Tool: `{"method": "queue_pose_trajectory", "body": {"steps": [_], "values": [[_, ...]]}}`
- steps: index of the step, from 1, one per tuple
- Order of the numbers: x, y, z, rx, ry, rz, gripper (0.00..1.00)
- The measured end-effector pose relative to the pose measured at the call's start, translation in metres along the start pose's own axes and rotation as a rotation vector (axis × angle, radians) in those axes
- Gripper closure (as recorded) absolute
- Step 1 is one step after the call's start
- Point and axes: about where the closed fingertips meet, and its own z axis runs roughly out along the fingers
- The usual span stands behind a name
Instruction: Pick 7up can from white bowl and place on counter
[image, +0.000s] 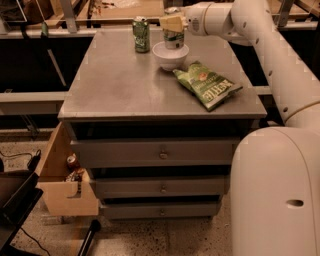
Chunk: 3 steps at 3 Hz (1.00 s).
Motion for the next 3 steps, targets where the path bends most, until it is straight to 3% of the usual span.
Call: {"method": "queue_pose_trajectory", "body": {"steps": [2, 3], "values": [[-0.051, 0.052, -0.020, -0.008, -0.072, -0.097, 1.00], [-0.056, 0.089, -0.011, -0.071, -0.123, -0.127, 1.00]]}}
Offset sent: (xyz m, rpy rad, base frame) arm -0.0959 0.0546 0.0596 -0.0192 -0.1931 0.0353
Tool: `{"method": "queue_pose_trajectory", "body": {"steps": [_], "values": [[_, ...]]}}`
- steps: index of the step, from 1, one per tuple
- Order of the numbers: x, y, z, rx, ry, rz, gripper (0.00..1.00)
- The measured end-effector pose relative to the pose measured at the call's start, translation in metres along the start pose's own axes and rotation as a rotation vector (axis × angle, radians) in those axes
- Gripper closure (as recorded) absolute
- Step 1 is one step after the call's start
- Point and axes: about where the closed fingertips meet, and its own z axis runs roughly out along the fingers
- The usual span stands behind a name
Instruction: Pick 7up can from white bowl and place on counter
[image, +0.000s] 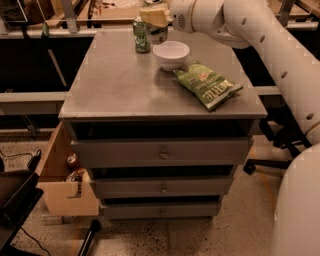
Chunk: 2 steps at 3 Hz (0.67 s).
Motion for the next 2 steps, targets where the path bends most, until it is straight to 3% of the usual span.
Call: {"method": "queue_pose_trajectory", "body": {"steps": [1, 2], "values": [[0.002, 0.033, 0.022, -0.097, -0.042, -0.019, 1.00], [0.006, 0.070, 0.048, -0.245, -0.090, 0.013, 1.00]]}}
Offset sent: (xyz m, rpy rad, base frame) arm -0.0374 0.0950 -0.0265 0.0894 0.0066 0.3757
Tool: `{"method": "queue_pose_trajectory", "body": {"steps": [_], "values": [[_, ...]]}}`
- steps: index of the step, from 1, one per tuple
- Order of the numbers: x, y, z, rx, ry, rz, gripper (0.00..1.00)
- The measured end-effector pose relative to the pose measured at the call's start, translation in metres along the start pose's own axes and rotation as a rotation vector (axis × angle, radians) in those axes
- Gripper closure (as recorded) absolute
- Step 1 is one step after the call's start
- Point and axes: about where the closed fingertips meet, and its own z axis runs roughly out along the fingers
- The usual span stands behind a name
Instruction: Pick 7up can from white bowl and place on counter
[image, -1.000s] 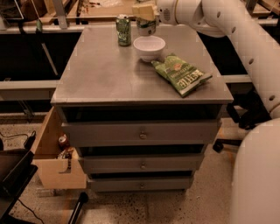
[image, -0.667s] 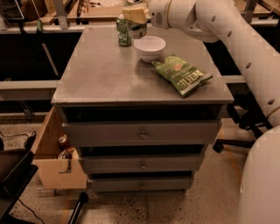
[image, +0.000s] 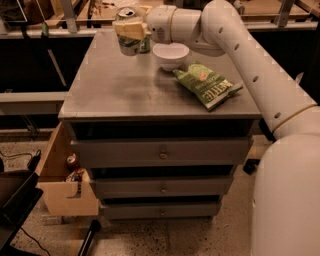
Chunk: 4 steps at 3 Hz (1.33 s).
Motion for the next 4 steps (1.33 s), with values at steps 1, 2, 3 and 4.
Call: {"method": "queue_pose_trajectory", "body": {"steps": [1, 2, 3, 4], "values": [[0.010, 0.012, 0.015, -0.060, 0.005, 0.019, 1.00], [0.035, 0.020, 0.025, -0.077, 0.046, 0.031, 1.00], [0.062, 0.028, 0.032, -0.075, 0.062, 0.084, 1.00], [0.075, 0.033, 0.035, -0.057, 0.064, 0.108, 1.00]]}}
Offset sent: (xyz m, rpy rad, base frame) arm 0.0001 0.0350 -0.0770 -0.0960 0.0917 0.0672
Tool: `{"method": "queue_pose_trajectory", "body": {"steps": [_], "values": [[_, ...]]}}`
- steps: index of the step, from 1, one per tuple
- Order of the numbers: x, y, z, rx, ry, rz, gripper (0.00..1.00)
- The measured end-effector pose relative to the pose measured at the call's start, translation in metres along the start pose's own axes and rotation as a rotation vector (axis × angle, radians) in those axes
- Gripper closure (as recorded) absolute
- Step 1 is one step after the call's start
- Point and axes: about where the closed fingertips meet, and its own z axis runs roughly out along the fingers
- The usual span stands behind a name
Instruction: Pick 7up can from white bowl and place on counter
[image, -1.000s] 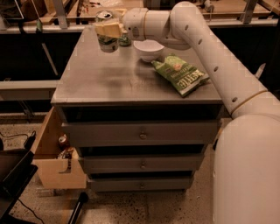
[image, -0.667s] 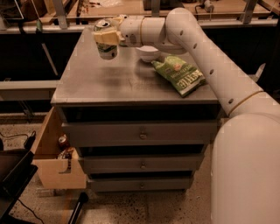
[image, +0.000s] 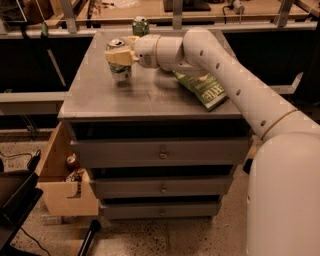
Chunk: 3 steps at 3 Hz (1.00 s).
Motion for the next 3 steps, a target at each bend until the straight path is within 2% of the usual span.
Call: {"method": "queue_pose_trajectory", "body": {"steps": [1, 2, 3], "values": [[0.009, 0.002, 0.003, 0.013, -0.003, 0.032, 0.98], [0.014, 0.001, 0.005, 0.019, -0.006, 0.071, 0.78], [0.019, -0.009, 0.000, 0.042, -0.069, 0.148, 0.54]]}}
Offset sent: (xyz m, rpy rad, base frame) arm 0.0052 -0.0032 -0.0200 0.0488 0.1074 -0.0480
